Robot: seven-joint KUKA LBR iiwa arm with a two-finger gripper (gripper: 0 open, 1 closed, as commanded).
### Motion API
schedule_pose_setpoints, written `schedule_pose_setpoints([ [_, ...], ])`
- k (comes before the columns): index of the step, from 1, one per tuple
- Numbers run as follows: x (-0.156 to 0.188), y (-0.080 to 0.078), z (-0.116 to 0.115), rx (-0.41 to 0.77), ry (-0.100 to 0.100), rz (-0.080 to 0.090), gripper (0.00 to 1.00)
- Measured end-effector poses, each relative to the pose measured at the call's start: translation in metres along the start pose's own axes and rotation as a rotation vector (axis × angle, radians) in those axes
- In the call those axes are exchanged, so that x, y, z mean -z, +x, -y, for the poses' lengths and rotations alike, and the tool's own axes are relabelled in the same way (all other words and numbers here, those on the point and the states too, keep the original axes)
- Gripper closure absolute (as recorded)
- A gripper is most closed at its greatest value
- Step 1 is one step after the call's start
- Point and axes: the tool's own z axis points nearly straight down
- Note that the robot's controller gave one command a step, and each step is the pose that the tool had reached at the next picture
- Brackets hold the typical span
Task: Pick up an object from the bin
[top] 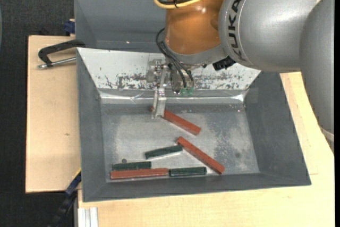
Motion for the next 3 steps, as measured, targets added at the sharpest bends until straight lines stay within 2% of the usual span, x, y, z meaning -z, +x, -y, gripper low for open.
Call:
schedule_pose_setpoints([
  [1, -0.061, 0.005, 0.025, -0.125, 0.0, 0.001, 0.0],
  [2, -0.066, 0.006, 0.073, 0.021, 0.001, -0.002, 0.0],
  [3, -0.094, 0.001, 0.092, -0.188, 0.001, -0.002, 0.0],
])
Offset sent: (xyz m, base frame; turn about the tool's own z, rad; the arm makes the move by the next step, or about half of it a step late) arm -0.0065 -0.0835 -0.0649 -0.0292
